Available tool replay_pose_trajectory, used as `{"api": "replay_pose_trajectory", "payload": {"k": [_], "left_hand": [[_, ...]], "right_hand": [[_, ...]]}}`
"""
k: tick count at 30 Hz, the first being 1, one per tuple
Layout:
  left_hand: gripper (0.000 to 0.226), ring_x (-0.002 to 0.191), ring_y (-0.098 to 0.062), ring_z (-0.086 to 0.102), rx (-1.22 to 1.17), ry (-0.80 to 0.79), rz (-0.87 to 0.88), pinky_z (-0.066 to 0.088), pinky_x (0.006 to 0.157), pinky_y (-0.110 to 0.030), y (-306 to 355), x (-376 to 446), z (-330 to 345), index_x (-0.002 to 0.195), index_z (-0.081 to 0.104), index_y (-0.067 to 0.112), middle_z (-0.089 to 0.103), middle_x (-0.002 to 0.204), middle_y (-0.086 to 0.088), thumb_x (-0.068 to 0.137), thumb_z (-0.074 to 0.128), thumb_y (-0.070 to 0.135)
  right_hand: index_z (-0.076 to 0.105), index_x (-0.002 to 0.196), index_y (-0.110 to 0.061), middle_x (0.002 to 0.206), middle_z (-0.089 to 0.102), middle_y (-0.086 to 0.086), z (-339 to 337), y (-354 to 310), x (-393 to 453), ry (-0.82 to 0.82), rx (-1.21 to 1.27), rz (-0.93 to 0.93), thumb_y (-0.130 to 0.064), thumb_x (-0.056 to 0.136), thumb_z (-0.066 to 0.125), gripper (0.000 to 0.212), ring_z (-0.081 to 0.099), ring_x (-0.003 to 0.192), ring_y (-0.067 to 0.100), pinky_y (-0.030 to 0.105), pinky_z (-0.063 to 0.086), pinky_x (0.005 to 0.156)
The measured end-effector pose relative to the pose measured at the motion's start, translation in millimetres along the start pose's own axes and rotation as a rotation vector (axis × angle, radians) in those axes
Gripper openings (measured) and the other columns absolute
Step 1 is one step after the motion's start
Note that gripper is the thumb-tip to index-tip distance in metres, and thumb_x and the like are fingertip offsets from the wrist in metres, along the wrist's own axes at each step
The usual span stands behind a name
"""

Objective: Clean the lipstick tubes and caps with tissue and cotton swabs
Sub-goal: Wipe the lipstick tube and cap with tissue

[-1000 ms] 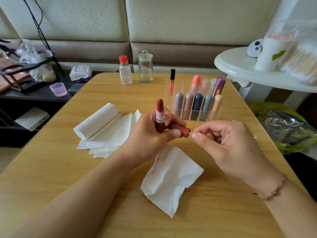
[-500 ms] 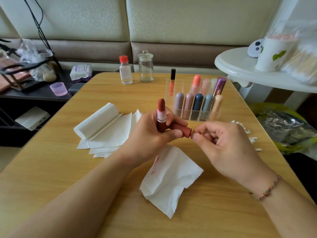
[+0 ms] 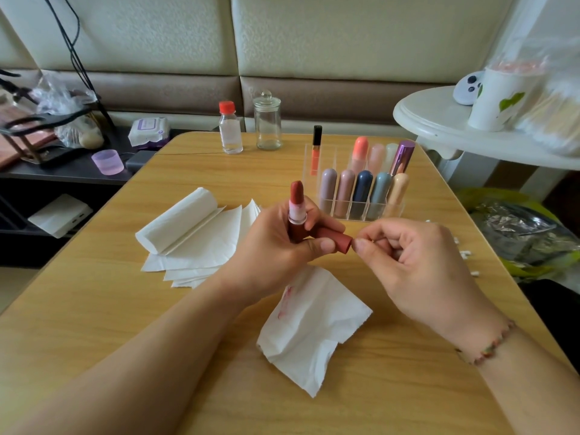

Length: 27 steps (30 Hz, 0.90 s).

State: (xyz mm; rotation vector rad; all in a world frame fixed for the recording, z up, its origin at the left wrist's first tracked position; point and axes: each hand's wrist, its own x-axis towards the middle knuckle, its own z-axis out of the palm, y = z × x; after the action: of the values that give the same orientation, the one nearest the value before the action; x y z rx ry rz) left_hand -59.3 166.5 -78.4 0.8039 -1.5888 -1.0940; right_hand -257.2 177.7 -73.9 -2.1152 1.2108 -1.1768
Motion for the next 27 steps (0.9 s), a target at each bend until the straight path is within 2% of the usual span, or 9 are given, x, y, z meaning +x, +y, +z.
{"api": "replay_pose_trajectory", "payload": {"k": [4,8,11,13,15,17,19,24,27], "left_hand": [[0.025,0.091,-0.023,0.073,0.014,0.002,0.002,0.055,0.081,-0.029,2.0,-0.6,-0.5,0.079,0.043,-0.002,0.073,0.095,-0.007,0.082,0.065,-0.014],[0.026,0.092,-0.028,0.072,-0.017,0.016,-0.016,0.055,0.084,-0.033,3.1,0.3,0.8,0.077,0.046,0.011,0.073,0.096,-0.012,0.080,0.066,-0.005],[0.034,0.093,-0.030,0.071,-0.050,0.023,-0.017,0.053,0.085,-0.035,5.7,0.4,-0.9,0.071,0.056,0.030,0.073,0.097,-0.012,0.079,0.068,-0.001],[0.039,0.093,-0.030,0.071,-0.041,0.042,-0.018,0.054,0.087,-0.037,6.7,0.3,-1.9,0.068,0.058,0.037,0.073,0.096,-0.013,0.079,0.068,0.000],[0.032,0.093,-0.028,0.072,-0.030,0.059,-0.016,0.054,0.084,-0.033,5.6,0.1,-2.4,0.073,0.058,0.027,0.074,0.095,-0.010,0.080,0.067,-0.002],[0.028,0.092,-0.026,0.072,-0.031,0.069,-0.006,0.054,0.081,-0.030,3.7,-0.1,-2.6,0.077,0.048,0.013,0.074,0.094,-0.008,0.082,0.065,-0.009],[0.032,0.090,-0.025,0.072,-0.028,0.081,0.000,0.054,0.079,-0.028,3.6,-0.4,-2.6,0.078,0.043,0.010,0.074,0.094,-0.007,0.083,0.064,-0.013],[0.030,0.090,-0.024,0.073,-0.008,0.084,-0.002,0.053,0.079,-0.026,6.7,-0.7,-0.2,0.078,0.047,0.011,0.074,0.093,-0.007,0.083,0.065,-0.013],[0.044,0.087,-0.017,0.073,0.036,0.097,0.002,0.053,0.076,-0.022,8.5,-1.1,2.8,0.072,0.057,0.029,0.075,0.089,-0.004,0.082,0.067,-0.013]], "right_hand": [[0.073,0.075,-0.022,0.055,0.060,0.005,0.6,-0.9,1.3,-0.079,-0.022,0.011,-0.020,0.088,0.072,0.013,0.054,0.051,0.023,0.034,0.042,0.049],[0.073,0.077,-0.021,0.053,0.058,0.003,0.4,2.1,0.2,0.015,-0.029,-0.020,-0.018,0.088,0.073,0.012,0.051,0.049,0.021,0.025,0.039,0.045],[0.074,0.078,-0.021,0.052,0.055,-0.003,2.1,1.3,-0.4,0.071,-0.070,-0.031,-0.028,0.086,0.073,0.010,0.051,0.053,0.016,0.013,0.035,0.047],[0.074,0.078,-0.021,0.051,0.054,-0.005,1.5,2.6,0.0,0.090,-0.116,-0.035,-0.032,0.086,0.071,0.015,0.053,0.056,0.016,0.013,0.036,0.047],[0.075,0.081,-0.018,0.054,0.057,-0.009,1.0,4.3,0.4,0.064,-0.155,-0.034,-0.025,0.089,0.072,0.011,0.056,0.058,0.013,0.013,0.039,0.049],[0.075,0.086,-0.017,0.061,0.059,-0.016,1.7,3.8,-0.6,0.022,-0.182,-0.042,-0.014,0.092,0.069,0.009,0.058,0.062,0.003,0.008,0.039,0.054],[0.075,0.087,-0.016,0.063,0.057,-0.019,2.5,2.3,-1.5,0.000,-0.195,-0.055,-0.010,0.092,0.067,0.011,0.057,0.064,-0.003,0.004,0.038,0.057],[0.073,0.070,-0.019,0.048,0.055,-0.008,2.1,4.5,0.2,0.107,-0.147,-0.009,-0.027,0.085,0.074,0.017,0.055,0.053,0.011,0.013,0.039,0.049],[0.073,0.075,-0.019,0.049,0.056,-0.010,1.4,4.7,-0.4,0.088,-0.138,-0.036,-0.023,0.090,0.070,0.016,0.058,0.054,0.012,0.020,0.044,0.052]]}}
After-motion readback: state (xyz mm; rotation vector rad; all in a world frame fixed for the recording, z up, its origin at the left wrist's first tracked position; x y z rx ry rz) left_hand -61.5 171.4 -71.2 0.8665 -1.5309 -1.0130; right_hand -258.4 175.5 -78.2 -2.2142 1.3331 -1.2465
